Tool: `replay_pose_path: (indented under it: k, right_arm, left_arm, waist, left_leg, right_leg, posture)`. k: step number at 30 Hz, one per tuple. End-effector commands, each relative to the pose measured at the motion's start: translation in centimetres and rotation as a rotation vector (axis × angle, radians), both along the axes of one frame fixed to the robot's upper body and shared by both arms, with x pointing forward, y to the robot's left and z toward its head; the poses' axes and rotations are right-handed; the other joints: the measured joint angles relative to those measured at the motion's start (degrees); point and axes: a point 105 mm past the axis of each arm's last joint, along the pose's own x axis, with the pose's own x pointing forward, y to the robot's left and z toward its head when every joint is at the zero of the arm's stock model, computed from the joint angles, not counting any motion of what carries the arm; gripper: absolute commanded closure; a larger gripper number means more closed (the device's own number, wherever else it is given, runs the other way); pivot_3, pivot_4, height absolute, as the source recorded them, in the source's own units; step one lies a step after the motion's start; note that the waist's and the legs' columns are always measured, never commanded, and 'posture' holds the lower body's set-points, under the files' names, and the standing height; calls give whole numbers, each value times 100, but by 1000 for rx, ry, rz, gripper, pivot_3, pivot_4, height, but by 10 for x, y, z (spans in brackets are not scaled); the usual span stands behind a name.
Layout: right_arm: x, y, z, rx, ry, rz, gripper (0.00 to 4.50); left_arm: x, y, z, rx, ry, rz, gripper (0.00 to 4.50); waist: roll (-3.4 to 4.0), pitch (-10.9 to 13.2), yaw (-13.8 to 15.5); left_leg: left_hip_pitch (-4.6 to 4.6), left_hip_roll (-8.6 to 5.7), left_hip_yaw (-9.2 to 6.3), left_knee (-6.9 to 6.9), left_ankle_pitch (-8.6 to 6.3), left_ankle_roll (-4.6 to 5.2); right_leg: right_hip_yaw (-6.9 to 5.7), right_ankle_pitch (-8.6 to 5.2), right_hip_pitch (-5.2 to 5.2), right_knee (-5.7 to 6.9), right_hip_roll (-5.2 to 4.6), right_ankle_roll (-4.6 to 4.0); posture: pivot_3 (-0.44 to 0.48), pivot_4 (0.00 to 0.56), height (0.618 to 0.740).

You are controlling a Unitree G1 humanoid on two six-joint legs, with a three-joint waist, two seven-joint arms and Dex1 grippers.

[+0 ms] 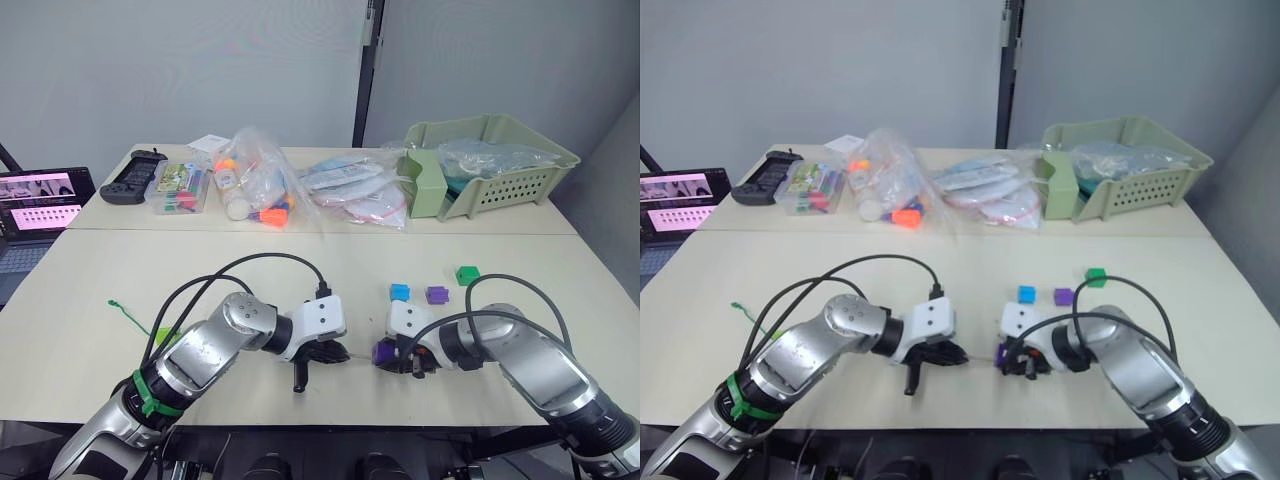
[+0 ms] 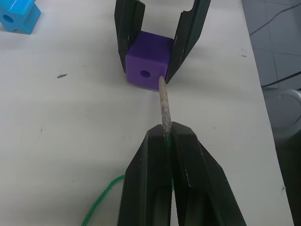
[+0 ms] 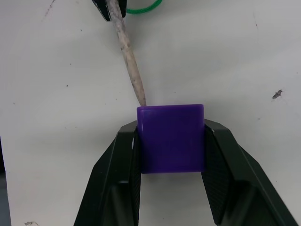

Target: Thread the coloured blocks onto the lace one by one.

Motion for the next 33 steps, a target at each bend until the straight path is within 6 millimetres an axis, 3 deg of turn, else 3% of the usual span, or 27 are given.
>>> replay_pose_path:
  k: [1, 14, 33]
  right_arm:
    - [-4, 2, 2, -8, -7, 27, 3301]
    - [-7, -3, 0, -37, -1, 40, 3301]
    - [-7, 5, 2, -25, -12, 46, 3301]
  left_arm:
    - [2, -1, 6, -2, -28, 2, 4500]
    - [5, 3, 5, 2, -31, 26, 4500]
    - [1, -10, 3, -5, -37, -4, 4500]
  waist:
    - [0, 0, 2]
    - [0, 0, 12]
    - [0, 0, 5]
  left_leg:
    - [0, 0, 0, 0, 0, 0]
    - [-2, -2, 0, 2, 0, 0]
    - [-2, -2, -1, 2, 0, 0]
  right_leg:
    - [0, 0, 0, 0, 0, 0]
    - [-1, 0, 1, -1, -2, 1]
    - [-1, 0, 1, -1, -2, 1]
  posture:
    - [0, 150, 740]
    - [0, 150, 740]
    - [0, 150, 740]
